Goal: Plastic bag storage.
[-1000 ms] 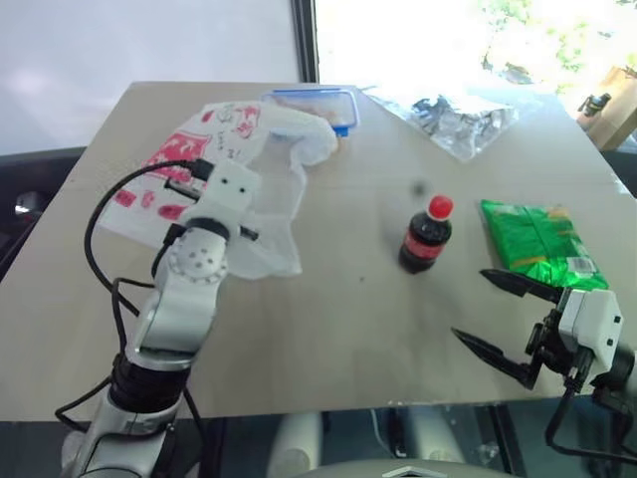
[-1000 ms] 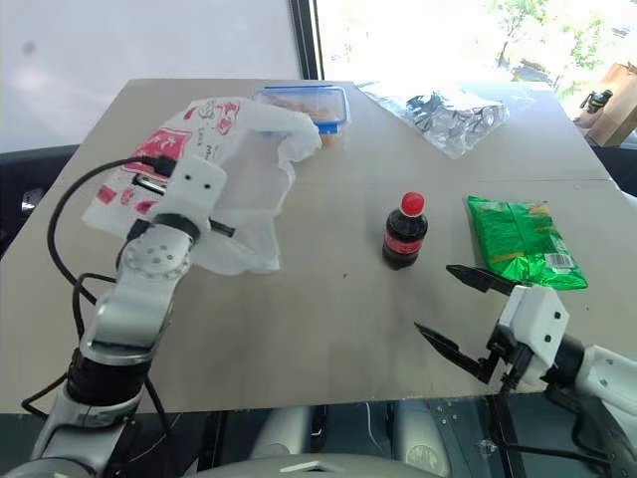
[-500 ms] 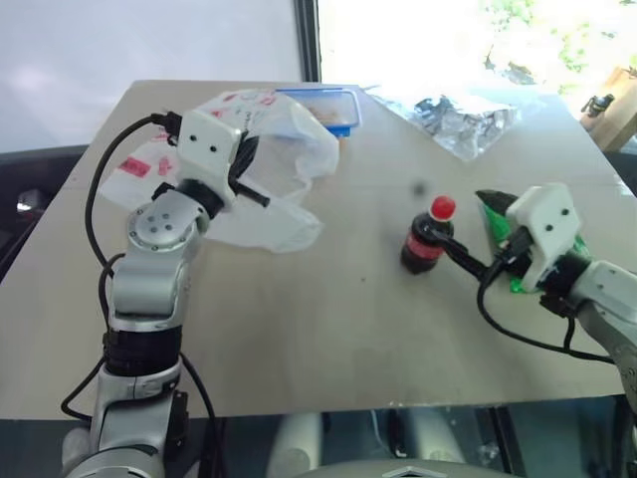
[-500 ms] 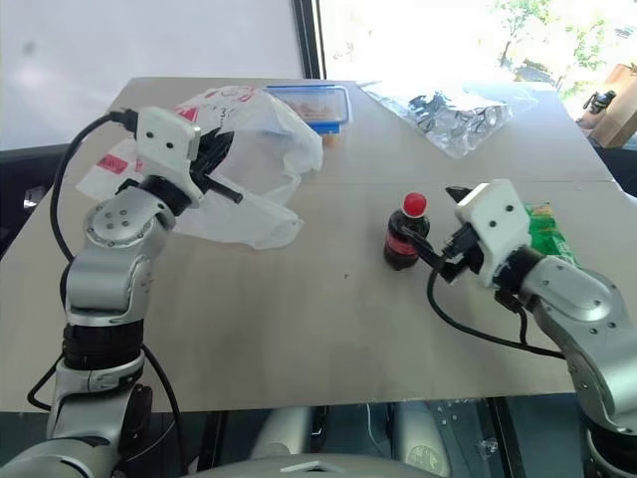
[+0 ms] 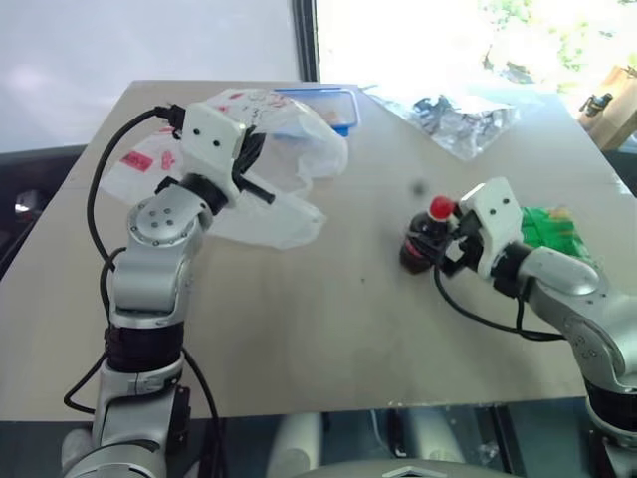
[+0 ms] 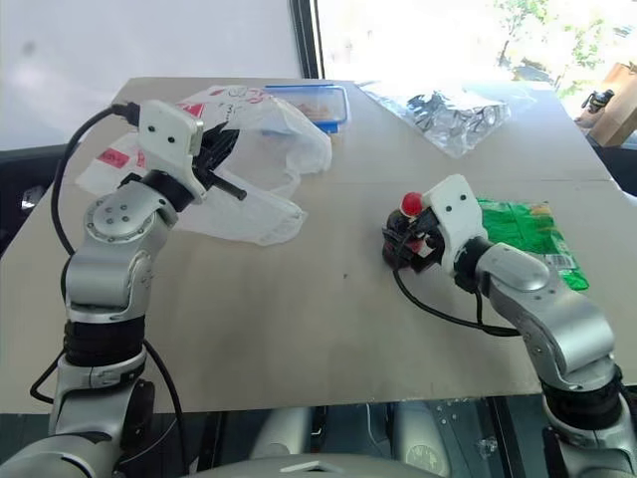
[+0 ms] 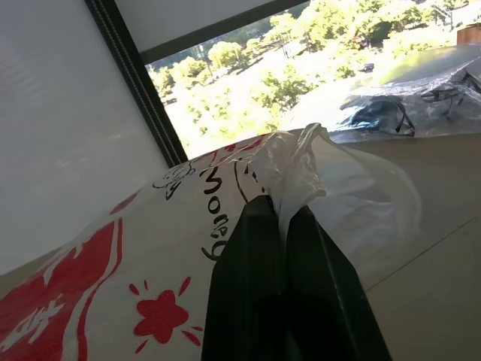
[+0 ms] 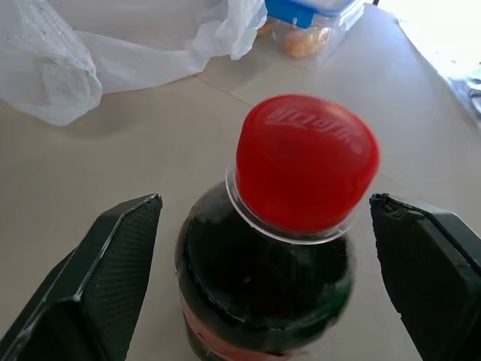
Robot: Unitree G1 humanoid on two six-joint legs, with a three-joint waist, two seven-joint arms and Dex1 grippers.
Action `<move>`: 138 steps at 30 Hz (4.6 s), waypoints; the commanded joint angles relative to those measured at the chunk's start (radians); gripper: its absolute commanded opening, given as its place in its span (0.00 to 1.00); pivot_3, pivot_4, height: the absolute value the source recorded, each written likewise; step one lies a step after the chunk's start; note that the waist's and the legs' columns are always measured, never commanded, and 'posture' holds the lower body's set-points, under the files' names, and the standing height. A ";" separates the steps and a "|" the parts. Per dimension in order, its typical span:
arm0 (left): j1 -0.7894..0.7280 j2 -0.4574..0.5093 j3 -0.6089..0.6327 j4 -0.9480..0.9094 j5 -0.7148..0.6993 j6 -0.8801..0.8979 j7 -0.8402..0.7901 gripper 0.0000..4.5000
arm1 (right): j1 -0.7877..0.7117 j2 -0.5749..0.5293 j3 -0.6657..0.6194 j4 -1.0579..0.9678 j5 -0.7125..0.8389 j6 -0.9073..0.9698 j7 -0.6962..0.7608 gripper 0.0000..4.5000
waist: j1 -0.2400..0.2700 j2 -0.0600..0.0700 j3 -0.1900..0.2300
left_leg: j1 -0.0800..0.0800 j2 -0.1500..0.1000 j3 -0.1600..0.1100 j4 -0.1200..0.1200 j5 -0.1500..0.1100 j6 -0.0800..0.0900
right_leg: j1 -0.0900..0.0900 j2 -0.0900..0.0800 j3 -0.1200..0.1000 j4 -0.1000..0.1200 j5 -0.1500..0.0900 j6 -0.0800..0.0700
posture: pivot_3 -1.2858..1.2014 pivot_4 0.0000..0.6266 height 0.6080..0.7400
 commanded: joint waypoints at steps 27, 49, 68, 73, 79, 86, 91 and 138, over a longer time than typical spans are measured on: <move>-0.123 -0.007 0.021 -0.138 -0.433 0.242 -0.174 0.00 | -0.246 0.275 -0.226 0.001 0.152 -0.105 -0.130 0.69 | -0.023 0.001 0.002 | 0.000 0.000 0.000 0.000 0.000 0.000 | -0.004 0.000 0.002 0.006 0.000 0.000 | 0.52 0.24 1.00; -0.212 -0.033 0.040 -0.106 -0.500 0.565 -0.014 0.00 | -0.227 0.195 0.108 -0.034 0.035 -0.265 0.066 0.69 | -0.025 0.001 0.002 | 0.000 0.000 -0.002 0.000 0.000 0.000 | -0.007 0.001 0.004 0.009 -0.001 0.001 | 0.52 0.24 1.00; -0.181 -0.023 0.202 -0.163 -0.764 0.614 -0.015 0.00 | -0.402 0.355 0.424 0.691 -0.399 -0.728 0.241 0.69 | -0.027 -0.001 0.004 | -0.001 0.000 -0.002 0.000 0.002 -0.003 | -0.008 0.001 0.005 0.010 -0.001 0.001 | 0.52 0.24 1.00; -0.084 0.007 0.220 -0.234 -0.838 0.630 -0.005 0.00 | -0.518 0.474 0.360 0.911 -0.401 -0.701 0.218 0.69 | -0.039 -0.001 0.004 | 0.000 0.000 -0.002 -0.002 0.004 -0.007 | -0.009 0.001 0.005 0.011 -0.001 0.001 | 0.52 0.24 1.00; 0.017 0.037 0.243 -0.284 -0.884 0.616 0.038 0.00 | -0.600 0.564 0.132 1.021 -0.230 -0.523 0.187 0.69 | -0.036 -0.001 0.004 | -0.001 0.000 -0.003 -0.002 0.004 -0.007 | -0.009 -0.001 0.005 0.011 -0.001 0.001 | 0.52 0.24 1.00; 0.017 0.011 0.261 -0.267 -1.074 0.628 0.160 0.00 | -0.610 0.553 -0.040 0.897 -0.061 -0.273 0.168 0.69 | -0.032 -0.001 0.005 | -0.001 0.000 -0.004 -0.003 0.002 -0.004 | -0.009 -0.001 0.004 0.010 -0.001 0.000 | 0.52 0.24 1.00; -0.008 0.036 0.228 -0.226 -1.318 0.614 0.251 0.00 | -0.582 0.513 -0.132 0.686 0.087 -0.032 0.130 0.69 | -0.028 -0.001 0.005 | -0.004 0.000 -0.004 -0.003 0.002 -0.004 | -0.013 -0.001 0.004 0.011 -0.001 0.000 | 0.52 0.24 1.00; -0.112 -0.022 -0.097 -0.006 -0.731 0.245 0.092 0.00 | 0.348 -0.514 -0.718 -0.407 0.437 0.206 0.053 1.00 | 0.004 -0.001 0.004 | -0.020 -0.001 0.000 -0.001 0.003 -0.003 | -0.024 0.000 0.002 0.007 -0.001 0.001 | 0.52 0.24 1.00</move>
